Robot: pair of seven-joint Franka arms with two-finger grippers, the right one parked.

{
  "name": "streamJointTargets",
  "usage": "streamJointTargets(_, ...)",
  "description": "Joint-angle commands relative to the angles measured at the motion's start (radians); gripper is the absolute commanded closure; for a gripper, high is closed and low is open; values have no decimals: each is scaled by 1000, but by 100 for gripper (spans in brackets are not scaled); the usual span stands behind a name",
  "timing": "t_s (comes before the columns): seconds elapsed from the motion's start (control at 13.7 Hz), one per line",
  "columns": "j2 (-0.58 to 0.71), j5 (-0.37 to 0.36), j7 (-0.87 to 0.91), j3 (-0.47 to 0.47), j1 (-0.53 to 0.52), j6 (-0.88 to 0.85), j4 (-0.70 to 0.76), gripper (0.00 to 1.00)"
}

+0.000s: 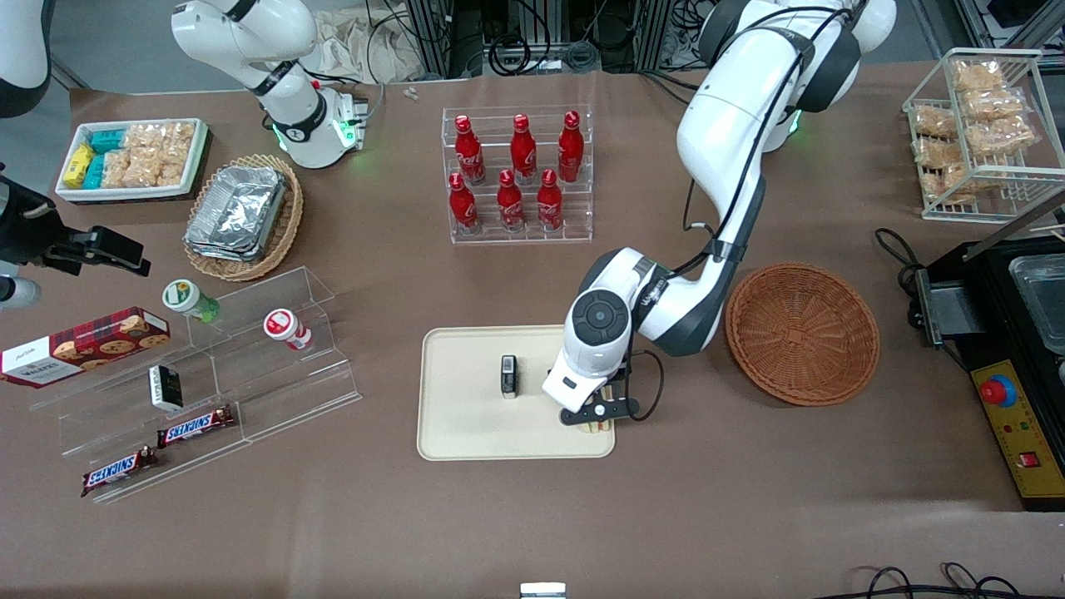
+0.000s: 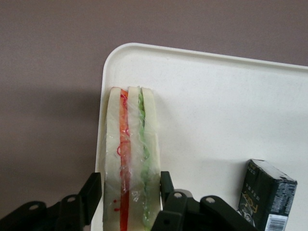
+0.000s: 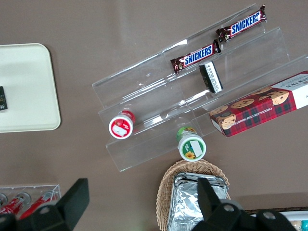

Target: Place sandwich from basket to tray

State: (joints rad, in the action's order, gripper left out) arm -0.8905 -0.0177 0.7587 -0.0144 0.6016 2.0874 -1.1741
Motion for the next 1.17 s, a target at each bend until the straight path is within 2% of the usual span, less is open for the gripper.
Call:
streamJointTargets(0.0,7,4,8,5,7,-27,11,0)
streamJointTargets(0.22,50,4,10,5,4,-90,13,0)
streamJointTargets(0.73,303,-10,70,24,-37,-352,-8,0)
streamJointTargets(0.87,419,-11,45,30,-95,-343,-126,0)
streamJointTargets(1.09,675,-4,-111,30,-187,-139,-498,0)
